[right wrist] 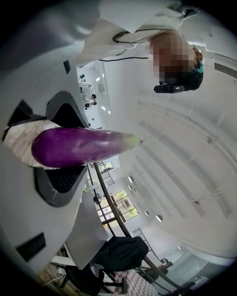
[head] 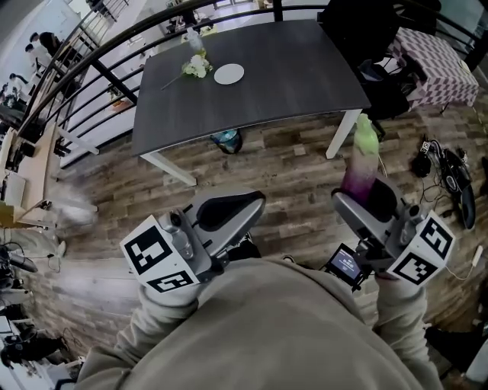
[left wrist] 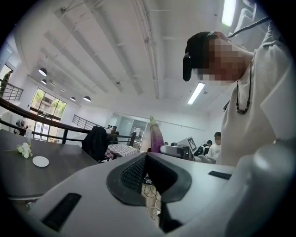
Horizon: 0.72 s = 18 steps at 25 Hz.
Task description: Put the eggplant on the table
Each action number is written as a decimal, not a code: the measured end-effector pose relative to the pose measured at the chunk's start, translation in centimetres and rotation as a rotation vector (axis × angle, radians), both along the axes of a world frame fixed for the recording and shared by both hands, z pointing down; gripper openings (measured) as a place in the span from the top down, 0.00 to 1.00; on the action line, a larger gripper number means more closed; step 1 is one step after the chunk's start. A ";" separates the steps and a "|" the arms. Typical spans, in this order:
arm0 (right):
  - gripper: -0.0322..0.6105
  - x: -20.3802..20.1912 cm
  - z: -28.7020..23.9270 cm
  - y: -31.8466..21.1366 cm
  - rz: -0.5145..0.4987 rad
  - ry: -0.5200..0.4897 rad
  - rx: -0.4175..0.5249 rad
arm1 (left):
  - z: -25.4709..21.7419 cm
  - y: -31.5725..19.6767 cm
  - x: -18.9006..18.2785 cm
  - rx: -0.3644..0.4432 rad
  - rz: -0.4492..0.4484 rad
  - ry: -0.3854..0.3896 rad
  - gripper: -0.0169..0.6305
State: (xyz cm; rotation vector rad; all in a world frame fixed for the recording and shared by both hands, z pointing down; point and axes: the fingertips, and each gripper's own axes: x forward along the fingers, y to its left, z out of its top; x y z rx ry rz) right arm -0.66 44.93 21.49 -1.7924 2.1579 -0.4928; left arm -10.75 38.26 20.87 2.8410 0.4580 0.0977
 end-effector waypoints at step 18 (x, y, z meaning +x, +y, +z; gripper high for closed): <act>0.58 3.1 0.0 -10.5 0.130 0.022 -0.089 | 0.8 -11.5 4.6 -0.086 0.145 0.011 0.97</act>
